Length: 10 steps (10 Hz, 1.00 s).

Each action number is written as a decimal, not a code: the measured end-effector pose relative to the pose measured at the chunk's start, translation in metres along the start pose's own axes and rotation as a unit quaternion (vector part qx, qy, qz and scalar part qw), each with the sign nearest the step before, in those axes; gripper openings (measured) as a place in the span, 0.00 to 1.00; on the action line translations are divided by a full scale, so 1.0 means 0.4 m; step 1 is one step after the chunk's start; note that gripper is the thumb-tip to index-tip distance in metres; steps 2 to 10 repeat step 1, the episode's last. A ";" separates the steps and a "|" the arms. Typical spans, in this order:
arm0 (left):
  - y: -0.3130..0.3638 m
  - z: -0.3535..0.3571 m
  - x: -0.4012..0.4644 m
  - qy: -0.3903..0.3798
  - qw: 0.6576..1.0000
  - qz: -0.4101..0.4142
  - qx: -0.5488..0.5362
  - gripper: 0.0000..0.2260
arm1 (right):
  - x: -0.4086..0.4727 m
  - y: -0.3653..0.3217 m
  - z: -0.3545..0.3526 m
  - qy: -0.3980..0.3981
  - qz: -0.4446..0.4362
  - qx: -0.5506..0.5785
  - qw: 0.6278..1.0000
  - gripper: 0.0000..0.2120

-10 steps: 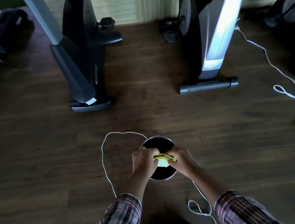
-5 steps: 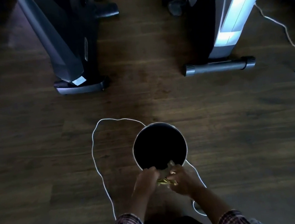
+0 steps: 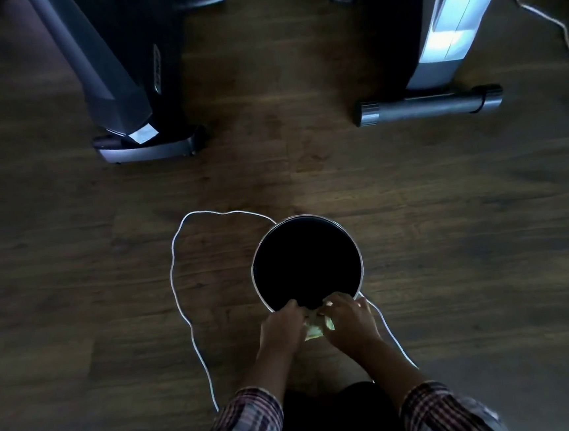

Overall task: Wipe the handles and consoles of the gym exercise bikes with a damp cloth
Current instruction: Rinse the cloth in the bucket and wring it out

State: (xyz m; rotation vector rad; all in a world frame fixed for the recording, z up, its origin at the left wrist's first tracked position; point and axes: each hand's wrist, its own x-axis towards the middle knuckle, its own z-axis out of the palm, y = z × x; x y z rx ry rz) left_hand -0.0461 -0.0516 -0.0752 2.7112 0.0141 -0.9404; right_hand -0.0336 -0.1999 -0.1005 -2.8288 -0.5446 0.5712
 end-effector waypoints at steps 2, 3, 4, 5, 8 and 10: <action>0.014 -0.044 -0.032 0.018 1.000 0.000 -0.002 0.15 | -0.017 -0.007 -0.053 0.017 0.033 0.028 0.999 0.18; 0.014 -0.044 -0.032 0.018 1.000 0.000 -0.002 0.15 | -0.017 -0.007 -0.053 0.017 0.033 0.028 0.999 0.18; 0.014 -0.044 -0.032 0.018 1.000 0.000 -0.002 0.15 | -0.017 -0.007 -0.053 0.017 0.033 0.028 0.999 0.18; 0.014 -0.044 -0.032 0.018 1.000 0.000 -0.002 0.15 | -0.017 -0.007 -0.053 0.017 0.033 0.028 0.999 0.18; 0.014 -0.044 -0.032 0.018 1.000 0.000 -0.002 0.15 | -0.017 -0.007 -0.053 0.017 0.033 0.028 0.999 0.18; 0.014 -0.044 -0.032 0.018 1.000 0.000 -0.002 0.15 | -0.017 -0.007 -0.053 0.017 0.033 0.028 0.999 0.18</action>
